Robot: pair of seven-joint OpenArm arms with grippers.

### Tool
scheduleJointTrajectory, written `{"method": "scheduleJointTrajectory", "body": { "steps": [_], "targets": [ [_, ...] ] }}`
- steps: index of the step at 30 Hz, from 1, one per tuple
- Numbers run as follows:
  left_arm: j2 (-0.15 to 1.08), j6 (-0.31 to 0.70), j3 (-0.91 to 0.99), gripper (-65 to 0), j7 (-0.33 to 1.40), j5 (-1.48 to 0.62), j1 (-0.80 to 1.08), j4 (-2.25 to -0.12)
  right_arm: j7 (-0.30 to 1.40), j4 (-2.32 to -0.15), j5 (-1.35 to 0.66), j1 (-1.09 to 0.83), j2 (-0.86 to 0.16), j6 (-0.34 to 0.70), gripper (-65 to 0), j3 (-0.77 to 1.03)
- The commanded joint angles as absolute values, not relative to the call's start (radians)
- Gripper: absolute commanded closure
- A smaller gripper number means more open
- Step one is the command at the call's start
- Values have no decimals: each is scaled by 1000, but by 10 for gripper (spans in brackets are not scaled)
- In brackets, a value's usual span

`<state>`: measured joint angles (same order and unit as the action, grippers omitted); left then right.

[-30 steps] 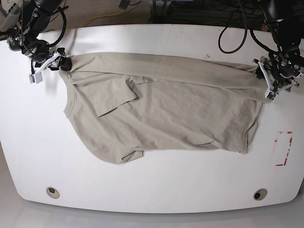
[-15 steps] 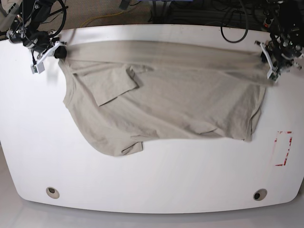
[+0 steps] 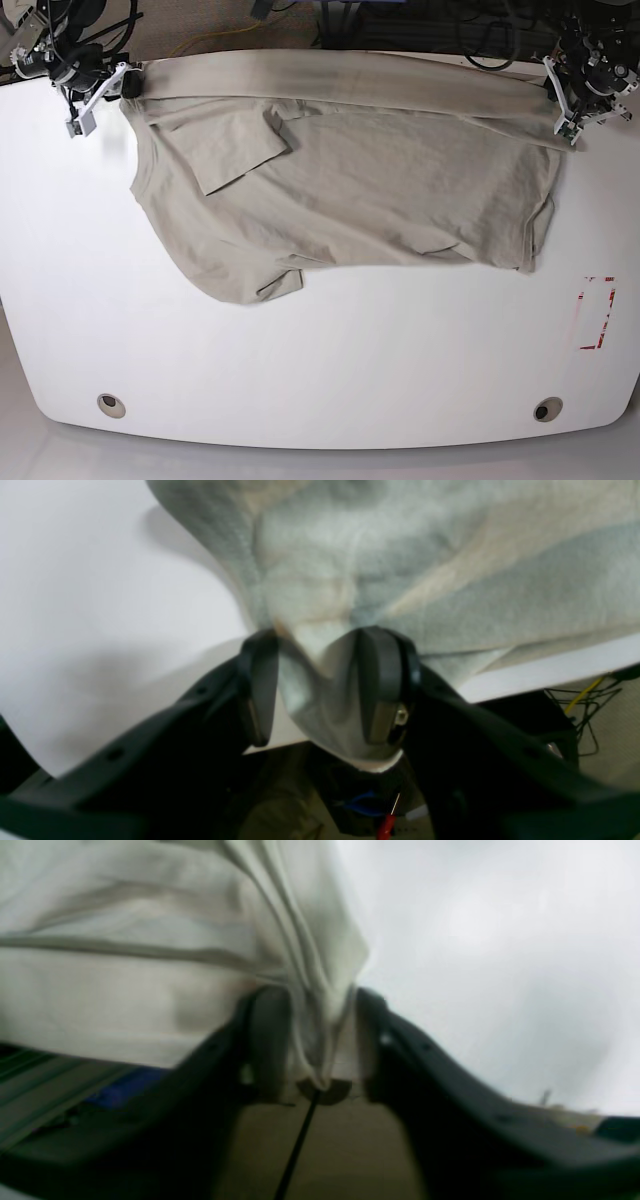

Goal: Fold the T-shirt properly
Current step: 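Pull the folded edge away from the shirt body with both grippers, then release the edge with the right gripper and regrasp the shirt nearby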

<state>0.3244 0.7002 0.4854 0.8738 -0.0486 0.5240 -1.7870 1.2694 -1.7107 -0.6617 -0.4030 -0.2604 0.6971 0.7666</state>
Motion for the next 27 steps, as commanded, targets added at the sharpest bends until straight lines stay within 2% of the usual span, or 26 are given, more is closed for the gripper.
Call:
{"method": "scheduleJointTrajectory", "body": {
  "steps": [1, 3, 7, 11, 16, 27],
  "targets": [
    [337, 698, 492, -315, 880, -44, 527, -1804, 1259, -1828, -674, -406, -280, 698, -363, 776],
    [340, 698, 492, -401, 880, -44, 526, -1836, 1262, -1920, -674, -407, -265, 698, -395, 776],
    [337, 698, 492, -462, 906, -44, 512, -1894, 1297, -1994, -680, -395, -252, 698, -387, 766],
    [337, 698, 492, -458, 980, -44, 464, -1911, 1307, -1979, -720, -329, -246, 698, -387, 745],
    [338, 698, 492, -458, 1018, -44, 415, -1916, 1303, -1945, -711, -248, -257, 698, -387, 587],
    [335, 698, 484, -458, 1021, -38, 332, -1910, 1224, -1851, -441, -119, -249, 698, -387, 295]
  ]
}}
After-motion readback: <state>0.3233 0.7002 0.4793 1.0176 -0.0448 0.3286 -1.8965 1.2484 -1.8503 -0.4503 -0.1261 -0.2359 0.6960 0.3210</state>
